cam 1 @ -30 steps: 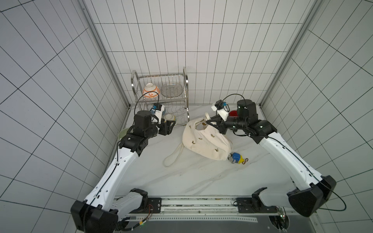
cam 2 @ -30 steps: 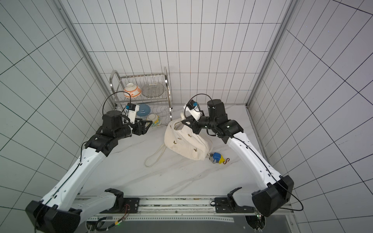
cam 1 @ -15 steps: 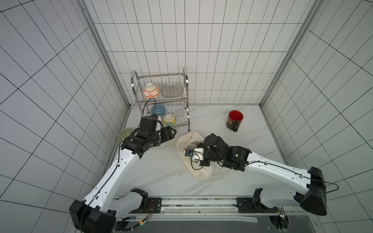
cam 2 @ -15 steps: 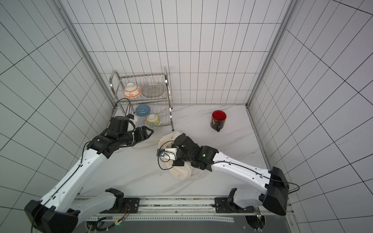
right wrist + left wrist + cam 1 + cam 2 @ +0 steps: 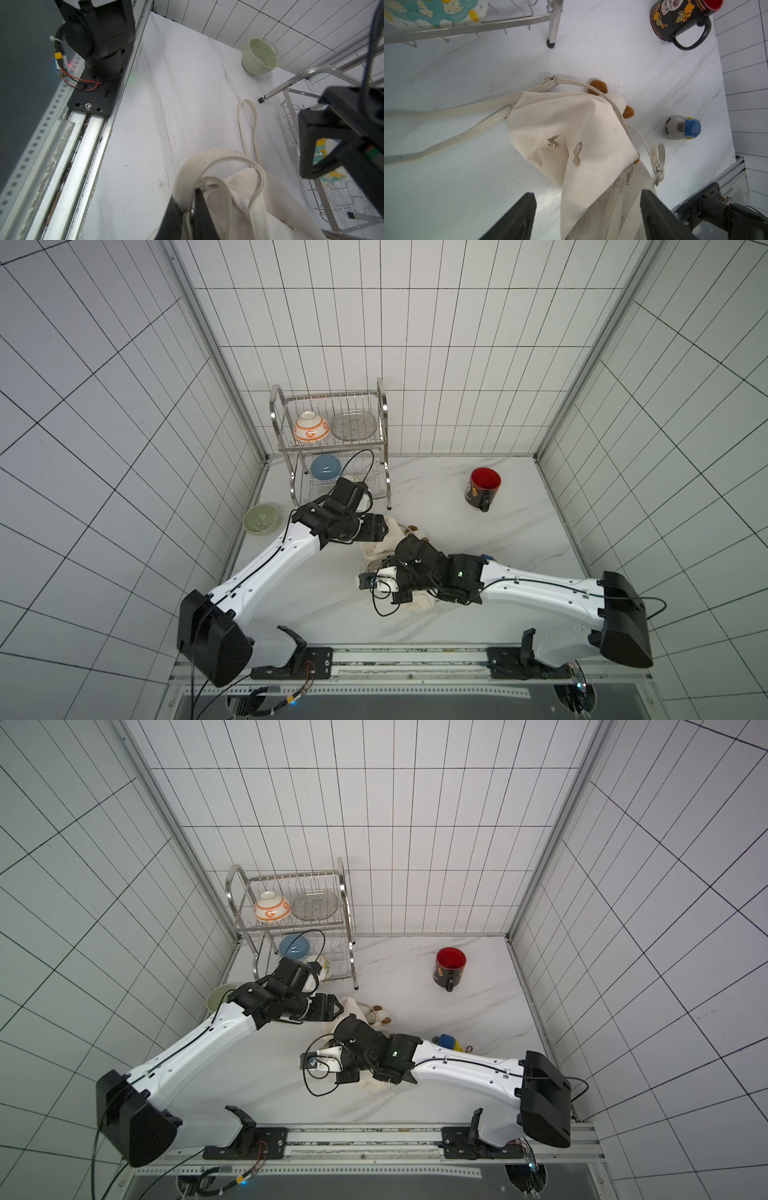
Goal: Remove the decoration from the bag
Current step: Adjust the bag at the center of the board.
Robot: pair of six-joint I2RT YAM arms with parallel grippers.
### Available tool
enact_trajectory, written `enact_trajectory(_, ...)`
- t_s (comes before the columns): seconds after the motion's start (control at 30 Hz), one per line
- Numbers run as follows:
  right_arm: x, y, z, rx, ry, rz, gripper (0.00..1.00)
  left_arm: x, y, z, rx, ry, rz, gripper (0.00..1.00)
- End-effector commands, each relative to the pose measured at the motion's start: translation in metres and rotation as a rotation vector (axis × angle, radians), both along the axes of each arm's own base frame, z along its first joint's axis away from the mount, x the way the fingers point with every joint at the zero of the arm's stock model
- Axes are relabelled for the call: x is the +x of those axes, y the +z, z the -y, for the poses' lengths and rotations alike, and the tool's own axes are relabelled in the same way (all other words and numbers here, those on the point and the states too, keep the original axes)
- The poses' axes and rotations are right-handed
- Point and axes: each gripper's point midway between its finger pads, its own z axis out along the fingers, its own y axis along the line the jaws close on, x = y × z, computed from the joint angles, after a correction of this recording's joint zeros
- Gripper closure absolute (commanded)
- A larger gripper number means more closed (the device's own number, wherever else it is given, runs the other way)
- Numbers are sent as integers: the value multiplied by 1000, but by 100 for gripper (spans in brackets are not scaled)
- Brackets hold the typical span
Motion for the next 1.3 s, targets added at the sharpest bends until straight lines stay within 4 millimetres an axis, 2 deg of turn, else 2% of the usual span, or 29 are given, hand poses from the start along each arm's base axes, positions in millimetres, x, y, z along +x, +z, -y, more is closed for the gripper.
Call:
enact_trajectory(0.0,-16,2,-10,34,66,-57,100,-3,-9,22,57,-153,12,20)
enact_trajectory(0.13,-19,-3,-12,31,81,-67,100,-19,-42,47,148,-288,-25,20)
enact_trajectory(0.27,-20,-10,-13,21,86,-68,100,-26,-75,43,293,-344,-90,20)
enact_trajectory(0.4,-16,-19,-13,4,69,-59,100,-40,-84,50,346,-418,-81,20)
enact_trajectory(0.47,-13,-19,-14,8,56,-53,100,-45,-95,50,375,-431,-94,20)
enact_trajectory(0.6,-10,-21,-13,2,37,-43,100,-48,-114,38,492,-450,-86,20)
enact_trajectory(0.7,-9,-21,-14,6,33,-43,100,-44,-121,32,548,-451,-72,25)
enact_trajectory(0.83,-6,-21,-14,3,17,-34,100,-46,-134,30,584,-478,-81,39)
enact_trajectory(1.03,-2,-22,-13,0,1,-26,100,-53,-147,29,610,-520,-98,68)
enact_trajectory(1.1,-2,-22,-13,1,-1,-25,100,-53,-148,28,608,-520,-96,80)
enact_trajectory(1.17,-2,-22,-13,2,-2,-25,100,-53,-148,28,613,-519,-93,97)
enact_trajectory(1.2,-2,-22,-12,1,-3,-25,100,-52,-146,28,614,-518,-90,100)
enact_trajectory(1.27,-2,-22,-12,1,-3,-26,100,-48,-141,27,618,-509,-76,100)
